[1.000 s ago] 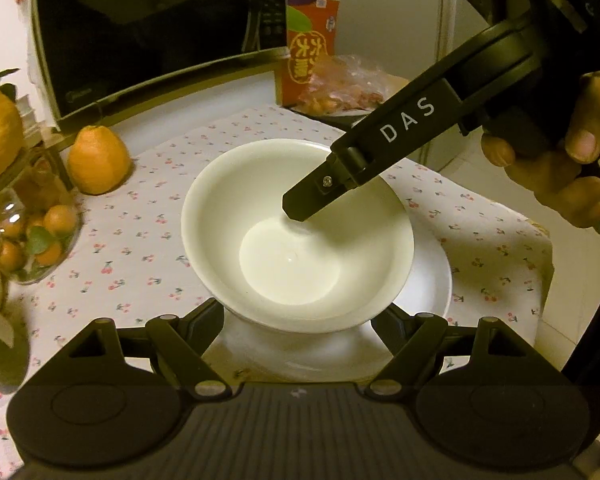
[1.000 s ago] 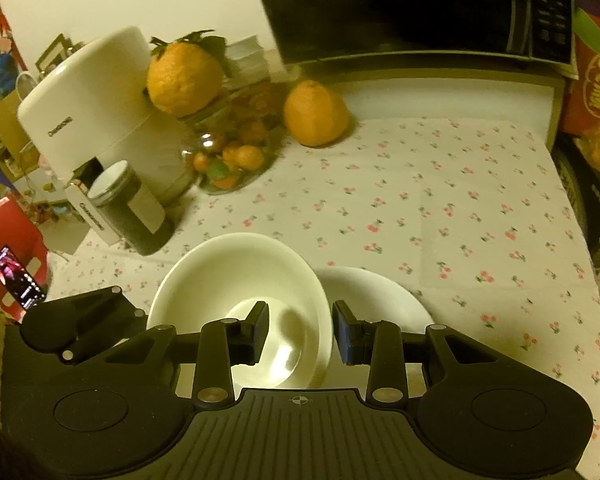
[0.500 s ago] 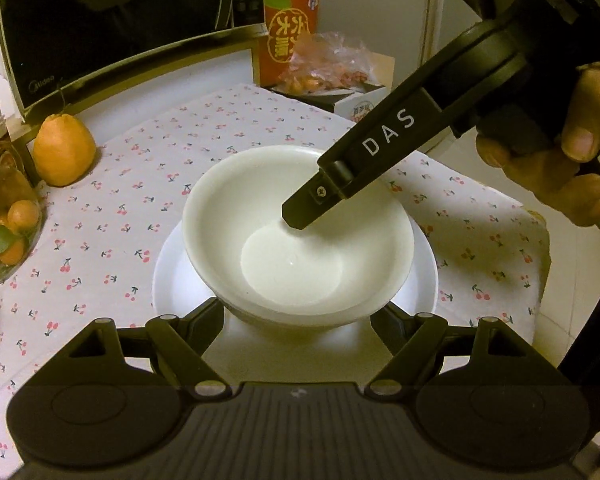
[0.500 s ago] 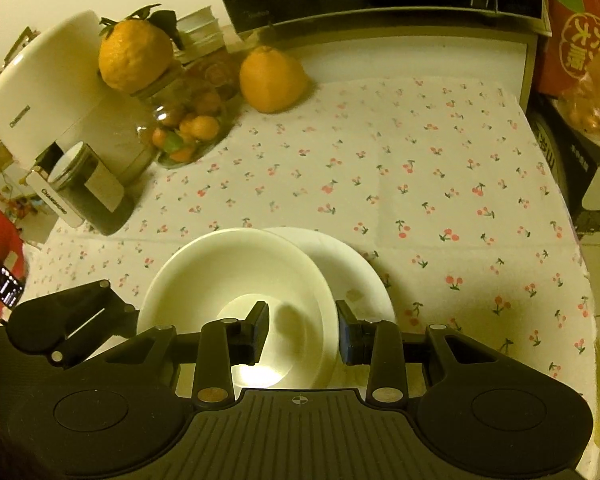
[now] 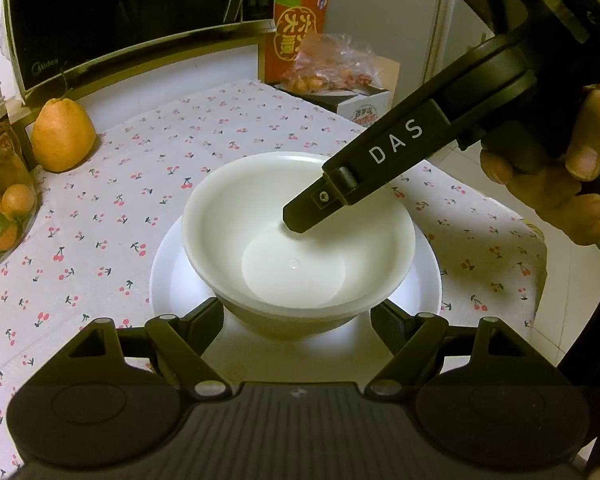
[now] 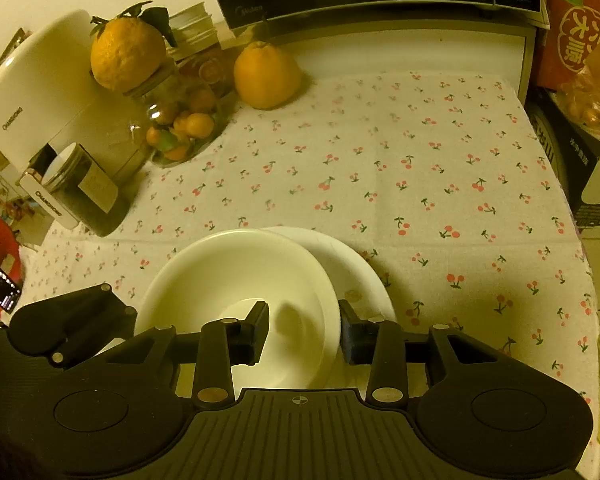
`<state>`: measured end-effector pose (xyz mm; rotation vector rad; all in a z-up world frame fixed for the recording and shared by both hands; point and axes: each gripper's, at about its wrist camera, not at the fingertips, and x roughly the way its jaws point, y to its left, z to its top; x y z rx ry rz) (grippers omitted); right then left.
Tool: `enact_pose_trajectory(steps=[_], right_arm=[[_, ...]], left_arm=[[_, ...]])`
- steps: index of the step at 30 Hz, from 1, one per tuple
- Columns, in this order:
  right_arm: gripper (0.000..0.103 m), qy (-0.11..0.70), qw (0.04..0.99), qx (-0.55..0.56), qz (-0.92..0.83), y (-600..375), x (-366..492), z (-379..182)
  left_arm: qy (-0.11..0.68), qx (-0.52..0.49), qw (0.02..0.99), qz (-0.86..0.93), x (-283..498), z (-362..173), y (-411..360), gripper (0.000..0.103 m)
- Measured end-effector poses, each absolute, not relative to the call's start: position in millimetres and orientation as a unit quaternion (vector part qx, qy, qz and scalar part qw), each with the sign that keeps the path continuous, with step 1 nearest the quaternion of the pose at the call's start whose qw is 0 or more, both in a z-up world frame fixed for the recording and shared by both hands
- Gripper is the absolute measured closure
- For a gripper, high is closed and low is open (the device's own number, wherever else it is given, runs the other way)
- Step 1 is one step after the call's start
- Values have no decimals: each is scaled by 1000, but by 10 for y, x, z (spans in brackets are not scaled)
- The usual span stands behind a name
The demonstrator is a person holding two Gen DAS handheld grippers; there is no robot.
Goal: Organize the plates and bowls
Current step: 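Lower the bowls onto the plate stack and open the left gripper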
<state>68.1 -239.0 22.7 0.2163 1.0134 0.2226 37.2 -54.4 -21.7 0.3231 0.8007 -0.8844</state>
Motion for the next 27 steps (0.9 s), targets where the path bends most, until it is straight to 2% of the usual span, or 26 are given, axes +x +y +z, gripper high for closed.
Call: enact_pose_trajectory(steps=[2,5,9,17,21,27], right_arm=[[67,484,862,107,106,-2394,685,222],[66,484,861,110,109,-2394,686,226],[50,481,862,112,110,-2402,681,243],[39,461,872,125,103,-2483,645,335],[29,440,883,132,95,-2566,557,444],[22,420,888,171,77,-2760,367,518]], left_arm=[[377,152,815,-413,378,-219,-541,23],[372,151,817,-413,372,-206,-530,15],[365,152,819,-415,350,-162,-526,8],[372,145,824,-403,339,-137,-426,6],[371,135,828,-398,309,-66,-355,4],[379,114,832,-388,204,46,-262,2]])
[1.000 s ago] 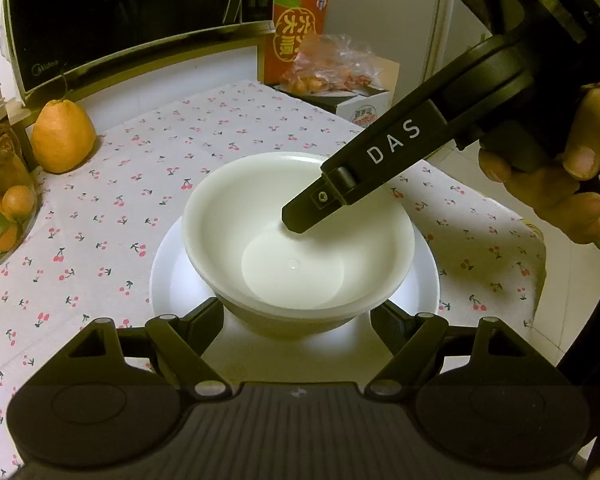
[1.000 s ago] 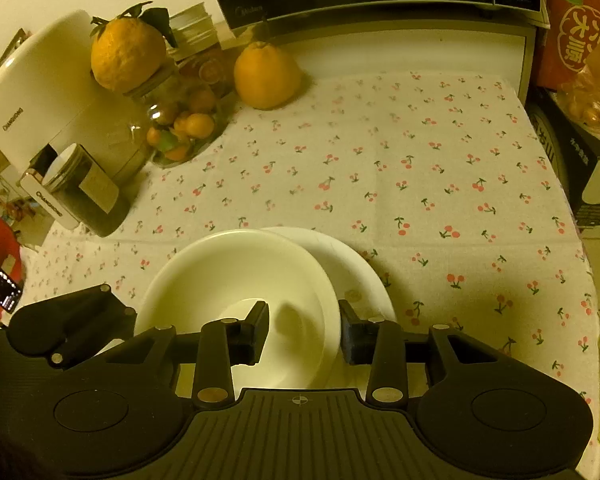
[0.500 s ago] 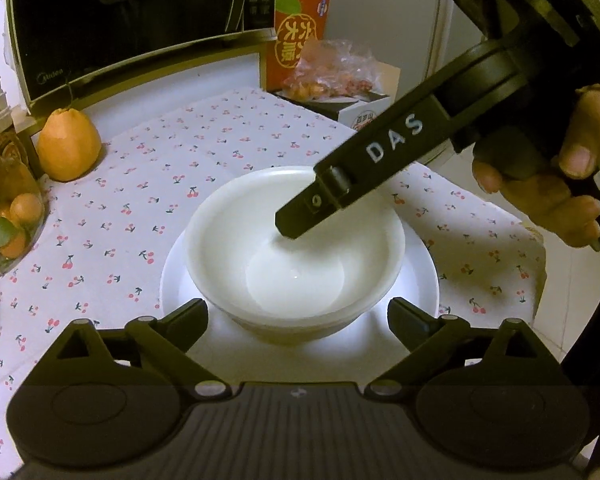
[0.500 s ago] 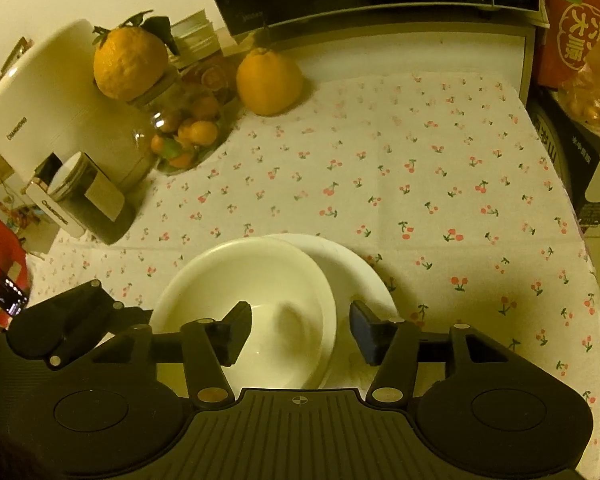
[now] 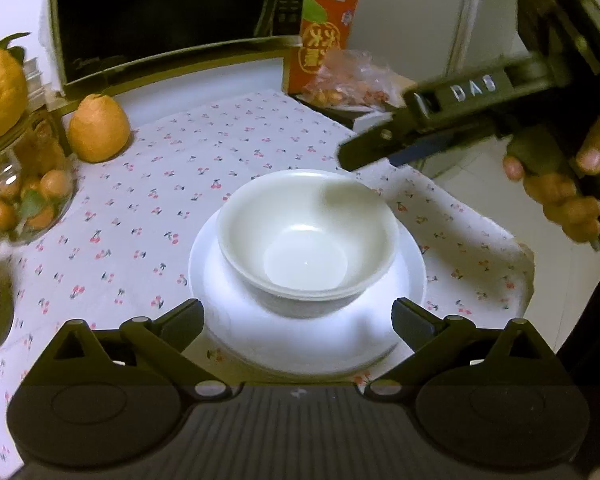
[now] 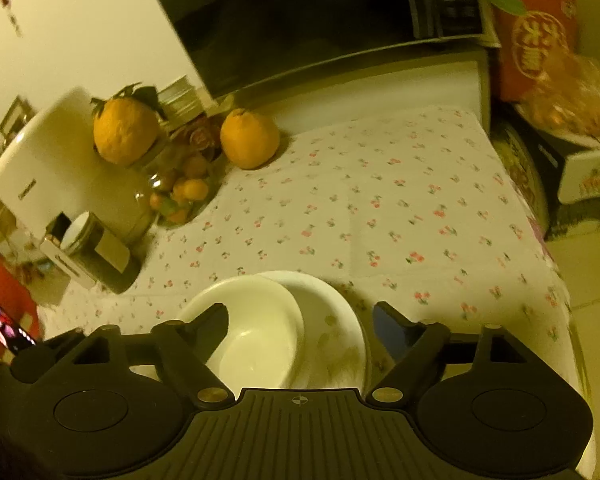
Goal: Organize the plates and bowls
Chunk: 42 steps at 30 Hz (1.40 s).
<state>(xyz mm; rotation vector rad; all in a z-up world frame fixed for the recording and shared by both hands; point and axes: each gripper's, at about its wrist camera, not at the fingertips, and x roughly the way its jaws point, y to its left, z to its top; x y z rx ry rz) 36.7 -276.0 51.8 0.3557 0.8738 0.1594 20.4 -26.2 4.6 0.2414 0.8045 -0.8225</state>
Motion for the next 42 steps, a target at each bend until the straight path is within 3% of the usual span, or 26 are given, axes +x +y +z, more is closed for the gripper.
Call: enact_pose_trajectory(steps=[5,20,42], right_arm=[[22,425,886,180,51,-2853,140,460],[9,402,905,138,14,-2631,-451,359],[4,421,904,70,-30,-2205,-634,195]], left_arm=[[387,97,845,-357,34,54,-198,1],[400,41,896,-190,-207,120,-92,1],[429,9,902,-45,-382,55,-95,0]])
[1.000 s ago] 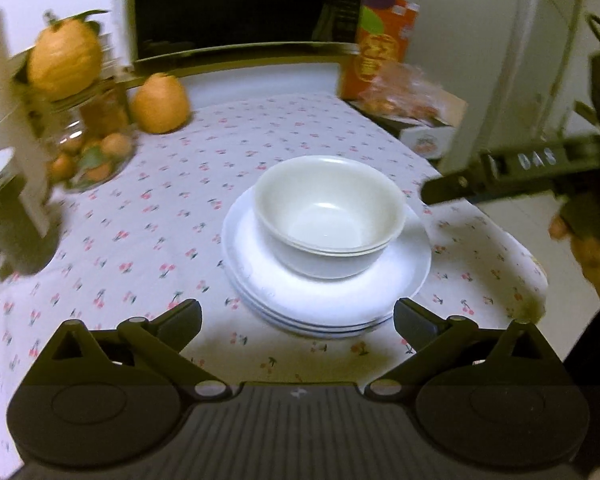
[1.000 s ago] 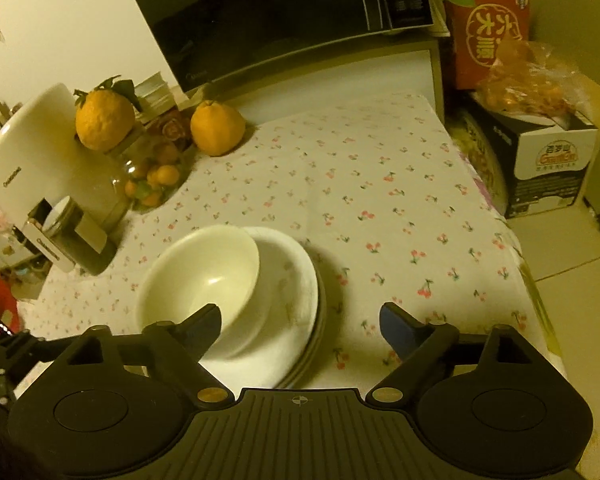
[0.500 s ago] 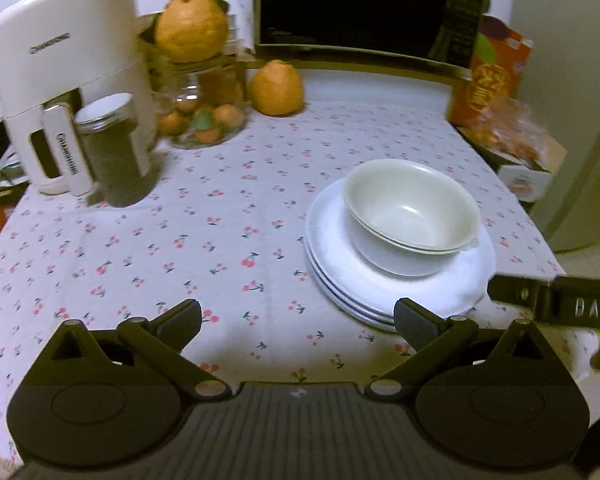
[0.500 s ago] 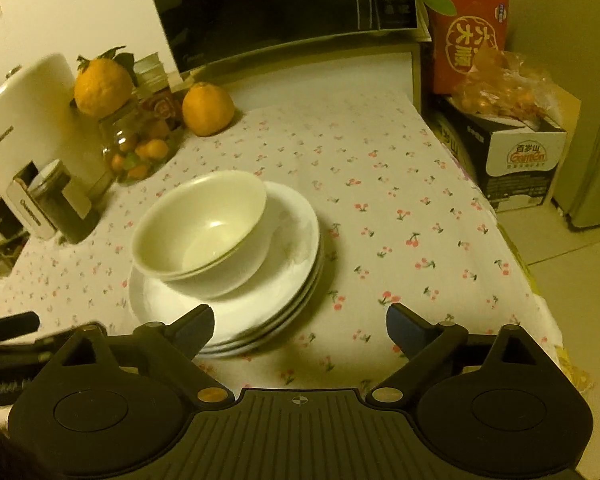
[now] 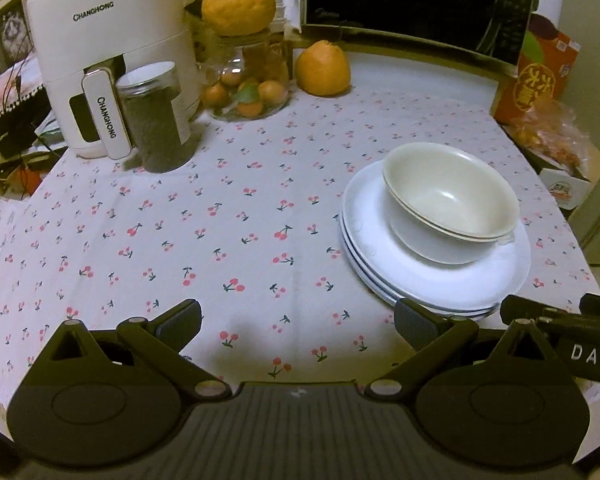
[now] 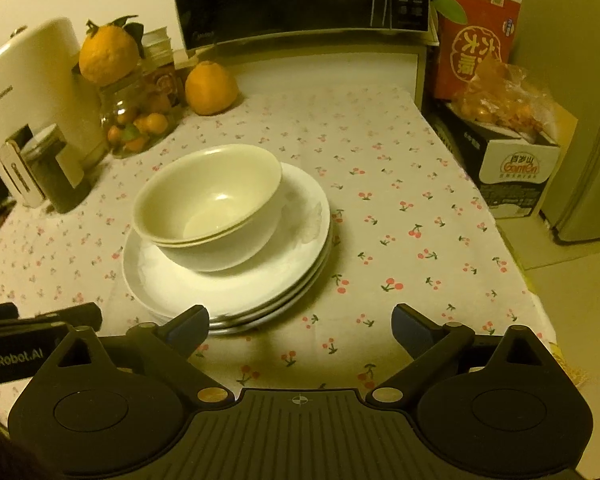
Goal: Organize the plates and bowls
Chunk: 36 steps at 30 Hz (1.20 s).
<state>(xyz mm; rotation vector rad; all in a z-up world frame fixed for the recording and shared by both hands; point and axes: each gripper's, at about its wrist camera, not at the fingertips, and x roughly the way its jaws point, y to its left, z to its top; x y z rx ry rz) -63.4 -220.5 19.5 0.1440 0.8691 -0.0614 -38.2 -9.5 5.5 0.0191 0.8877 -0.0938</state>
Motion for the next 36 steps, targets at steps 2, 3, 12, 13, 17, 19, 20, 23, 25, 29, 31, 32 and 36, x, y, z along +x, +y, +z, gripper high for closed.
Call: enact_pose_trajectory(steps=[2,3,12,13,17,19,20,23,25,29,31,32,36], right_arm=[[4,422,903,73,-25,-2200,-636,191],[4,422,903,73,-23,-2201,-640,191],[4,424,903,69,-18,-2187,-645,192],[4,425,903,68,-18,-2183,-644,190],[4,427,902,68,-17,-2175,-645,180],[4,427,902,67,-16,-2172,-641,180],[4,427,901,67,-17,-2169,-641,178],[4,428,901,66,-17,-2170,-639,175],[4,428,901,67,-17,-2168,-639,172],[4,428,901,67,-17,-2168,-639,171],[4,428,901,66,-17,-2169,-639,171],[4,428,901,66,-17,-2169,-639,170],[4,428,901,67,-17,-2171,-638,170]], left_arm=[[429,14,902,-43,-388,60,-101,0],[428,14,903,-42,-394,61,-101,0],[430,15,902,-40,-402,57,-106,0],[430,16,902,-40,-400,54,-105,0],[431,17,901,-40,-400,54,-99,0],[431,17,901,-40,-399,54,-98,0],[431,16,901,-40,-401,54,-97,0],[431,16,901,-40,-398,55,-92,0],[431,17,901,-40,-401,55,-92,0],[431,17,901,-40,-402,54,-94,0],[431,16,901,-40,-400,56,-94,0],[432,16,901,-41,-401,57,-94,0],[431,18,901,-41,-401,67,-92,0]])
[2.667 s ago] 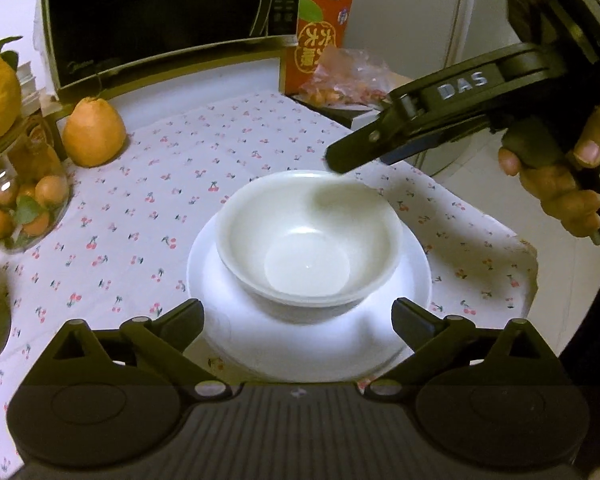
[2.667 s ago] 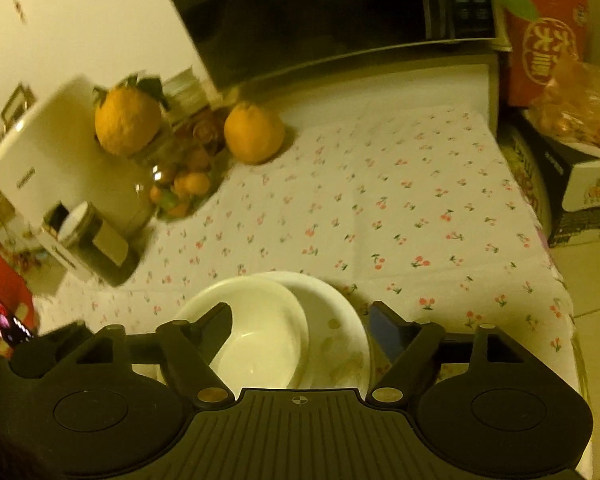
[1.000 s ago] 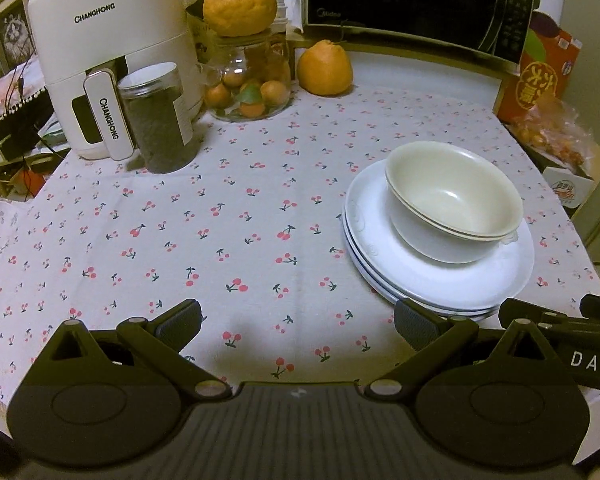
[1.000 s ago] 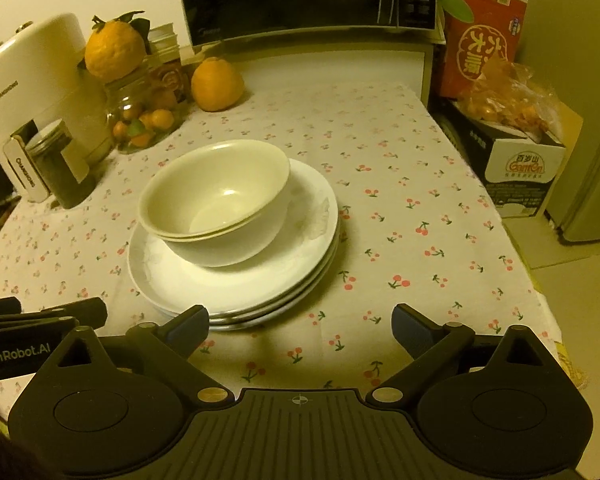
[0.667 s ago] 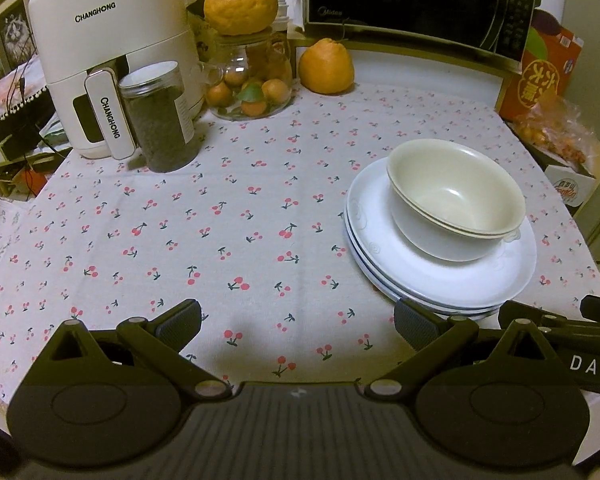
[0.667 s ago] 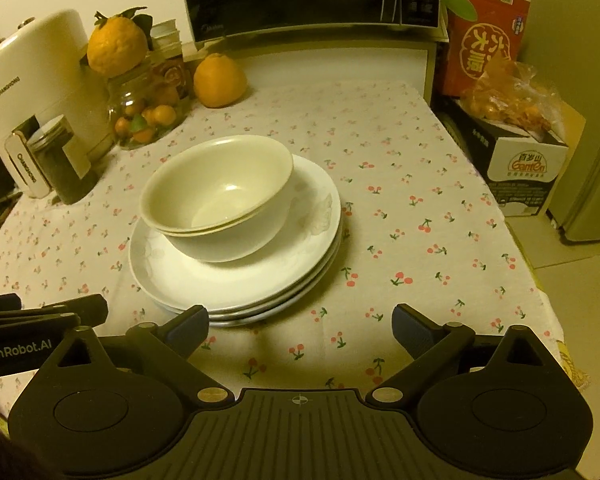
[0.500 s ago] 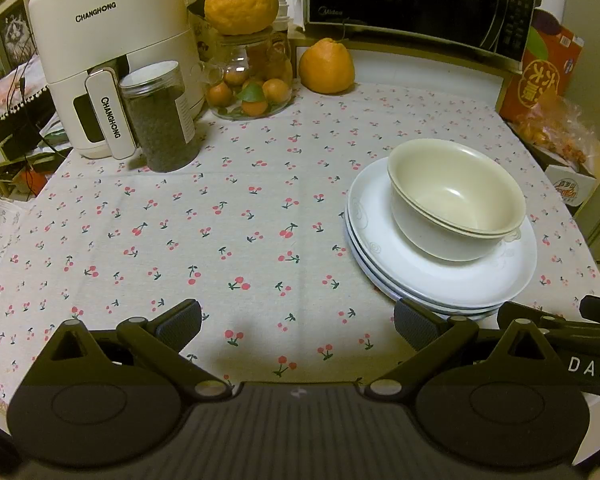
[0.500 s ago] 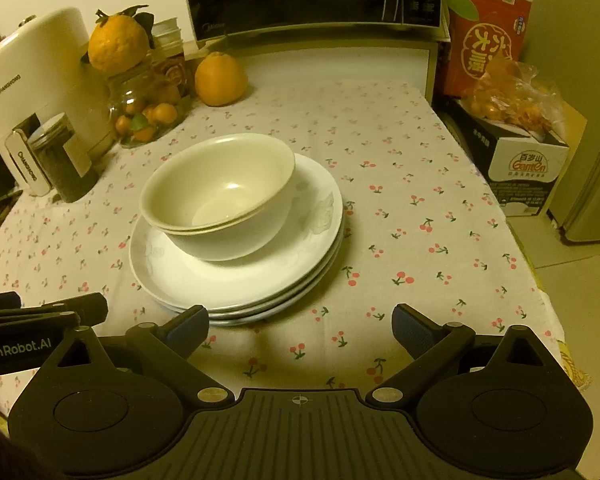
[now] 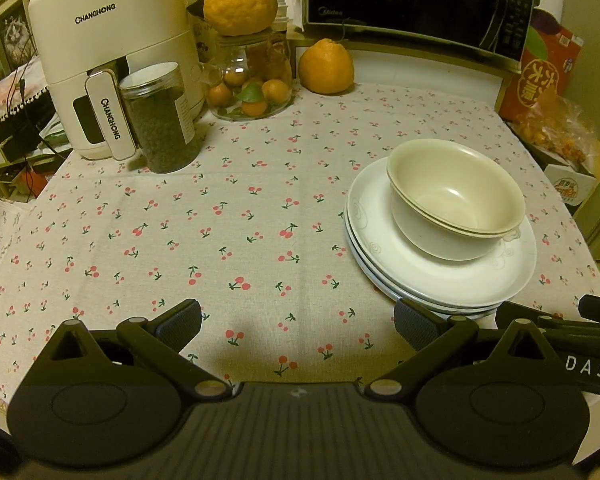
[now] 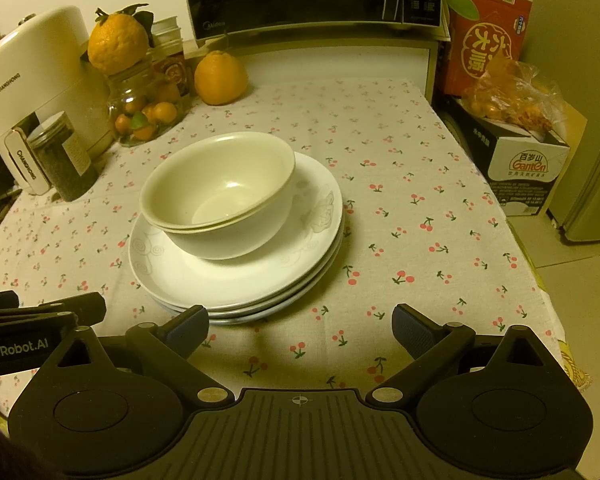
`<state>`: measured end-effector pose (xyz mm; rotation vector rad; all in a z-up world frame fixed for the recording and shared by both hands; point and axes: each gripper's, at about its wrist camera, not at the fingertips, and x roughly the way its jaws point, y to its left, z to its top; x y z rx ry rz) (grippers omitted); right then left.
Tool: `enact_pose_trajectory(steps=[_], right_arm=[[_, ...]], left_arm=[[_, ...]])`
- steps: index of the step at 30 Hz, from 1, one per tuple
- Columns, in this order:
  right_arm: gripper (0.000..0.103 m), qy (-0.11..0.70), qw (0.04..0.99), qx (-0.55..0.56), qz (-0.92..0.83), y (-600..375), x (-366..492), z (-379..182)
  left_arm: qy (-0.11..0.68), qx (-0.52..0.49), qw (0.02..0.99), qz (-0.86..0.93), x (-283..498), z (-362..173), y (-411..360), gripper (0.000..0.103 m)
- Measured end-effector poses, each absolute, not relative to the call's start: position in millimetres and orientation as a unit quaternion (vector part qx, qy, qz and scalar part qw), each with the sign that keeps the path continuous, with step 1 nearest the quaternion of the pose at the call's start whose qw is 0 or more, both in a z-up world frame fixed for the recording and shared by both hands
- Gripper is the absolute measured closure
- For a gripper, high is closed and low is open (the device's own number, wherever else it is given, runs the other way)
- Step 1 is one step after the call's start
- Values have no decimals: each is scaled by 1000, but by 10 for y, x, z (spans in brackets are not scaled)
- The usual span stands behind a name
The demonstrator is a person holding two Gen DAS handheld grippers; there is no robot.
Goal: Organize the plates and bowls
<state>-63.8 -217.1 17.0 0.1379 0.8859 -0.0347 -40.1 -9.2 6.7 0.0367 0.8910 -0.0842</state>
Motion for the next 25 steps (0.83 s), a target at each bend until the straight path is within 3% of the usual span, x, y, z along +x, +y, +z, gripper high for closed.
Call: enact_pose_trajectory(steps=[25], right_arm=[[4,428,901,66,-18,-2168,-640,164]], left_arm=[[432,17,901,-43,-399,61,-96,0]])
